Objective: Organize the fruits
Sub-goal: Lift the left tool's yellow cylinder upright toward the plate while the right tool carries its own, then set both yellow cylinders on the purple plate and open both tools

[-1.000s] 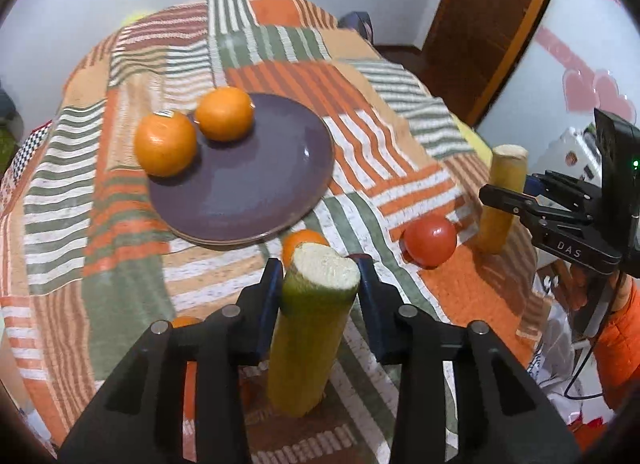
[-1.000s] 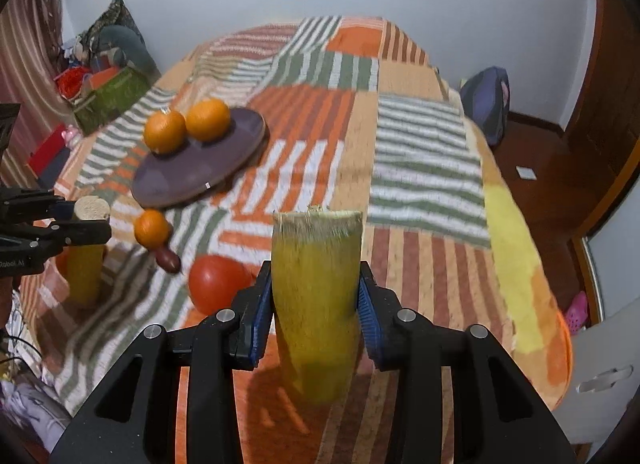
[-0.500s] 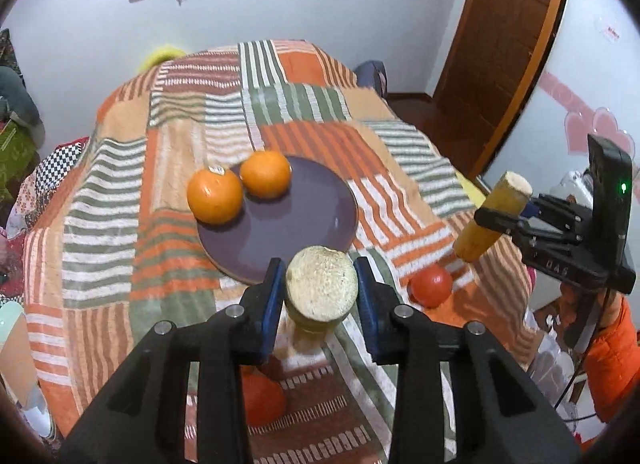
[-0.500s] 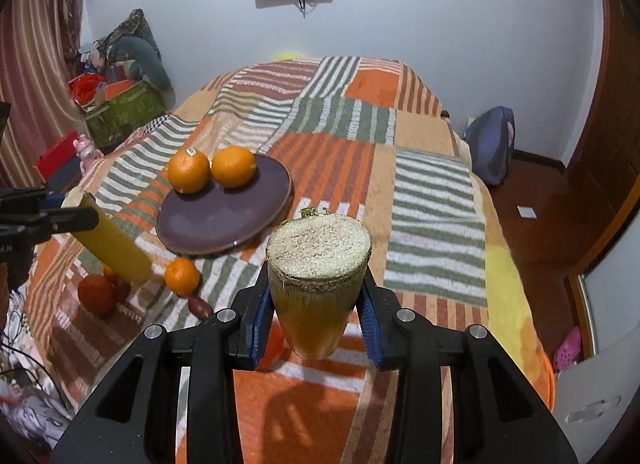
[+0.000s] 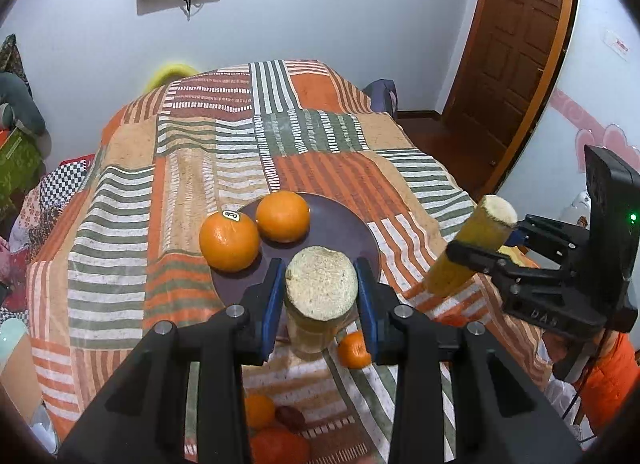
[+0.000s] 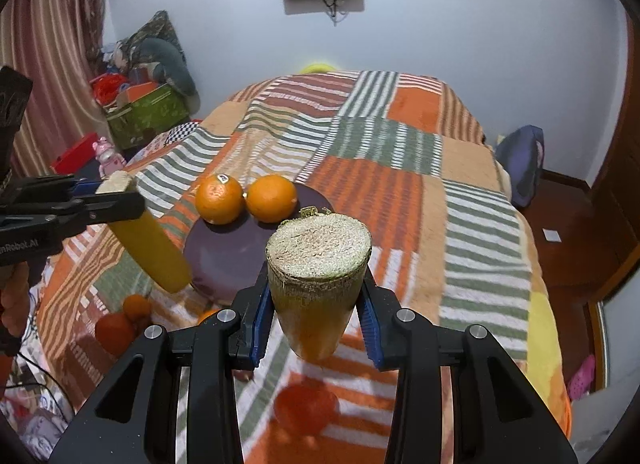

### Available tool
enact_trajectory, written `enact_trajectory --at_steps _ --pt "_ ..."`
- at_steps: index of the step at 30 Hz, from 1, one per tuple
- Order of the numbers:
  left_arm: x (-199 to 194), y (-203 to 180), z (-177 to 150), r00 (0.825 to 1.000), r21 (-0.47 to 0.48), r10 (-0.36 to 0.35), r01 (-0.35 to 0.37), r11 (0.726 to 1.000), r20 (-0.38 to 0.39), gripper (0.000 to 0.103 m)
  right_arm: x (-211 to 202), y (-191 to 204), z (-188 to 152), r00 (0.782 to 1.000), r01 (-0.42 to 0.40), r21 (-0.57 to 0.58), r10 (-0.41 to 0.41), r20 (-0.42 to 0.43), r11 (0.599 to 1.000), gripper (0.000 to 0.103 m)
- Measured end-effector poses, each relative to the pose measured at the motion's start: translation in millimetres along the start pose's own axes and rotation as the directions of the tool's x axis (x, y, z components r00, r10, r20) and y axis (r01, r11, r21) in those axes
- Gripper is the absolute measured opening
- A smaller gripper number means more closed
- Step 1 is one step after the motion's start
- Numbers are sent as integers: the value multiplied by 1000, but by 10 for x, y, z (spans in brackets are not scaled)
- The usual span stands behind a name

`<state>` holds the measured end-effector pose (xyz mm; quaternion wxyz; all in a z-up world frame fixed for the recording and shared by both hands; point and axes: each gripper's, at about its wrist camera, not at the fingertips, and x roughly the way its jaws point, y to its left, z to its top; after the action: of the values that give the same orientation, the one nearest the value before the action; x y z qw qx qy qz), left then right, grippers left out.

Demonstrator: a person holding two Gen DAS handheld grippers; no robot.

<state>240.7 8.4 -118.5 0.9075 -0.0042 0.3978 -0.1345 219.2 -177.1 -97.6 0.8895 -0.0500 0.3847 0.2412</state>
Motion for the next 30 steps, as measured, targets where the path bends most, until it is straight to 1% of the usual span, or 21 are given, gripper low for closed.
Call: enact_trajectory --at_steps 4,8,11,14,17,21,22,25,28,30 --pt "153 20 38 1000 -9 -12 12 1000 -18 34 129 84 91 1000 -5 -29 5 -3 1000 35" --pt "279 40 54 999 -24 -40 39 999 -33 34 258 123 152 1000 -4 -60 3 -22 998 35" --pt "395 83 73 997 -55 -57 54 997 -46 34 362 170 185 999 10 -89 -13 -34 996 35" --pt "512 128 81 997 -75 -58 53 996 -58 34 465 192 211 998 19 -113 -25 -50 993 35" --pt "566 196 90 996 -92 -60 55 994 -59 34 536 230 241 998 24 -136 -32 -60 990 35" --pt "596 299 99 995 -123 -81 73 990 -59 34 616 308 306 996 33 -179 -46 -71 983 35" --pt "597 322 96 995 -124 -82 74 989 -57 34 634 321 315 996 34 -185 -48 -73 982 35" --pt "567 378 75 998 -106 -41 37 994 -39 34 712 388 355 995 41 -213 -61 -85 976 35" --pt "547 470 58 998 -120 -52 47 992 -34 34 784 436 374 994 22 -220 -46 -102 975 35" --pt "551 510 49 998 -118 -47 43 992 -33 34 835 487 380 993 16 -231 -43 -110 973 35"
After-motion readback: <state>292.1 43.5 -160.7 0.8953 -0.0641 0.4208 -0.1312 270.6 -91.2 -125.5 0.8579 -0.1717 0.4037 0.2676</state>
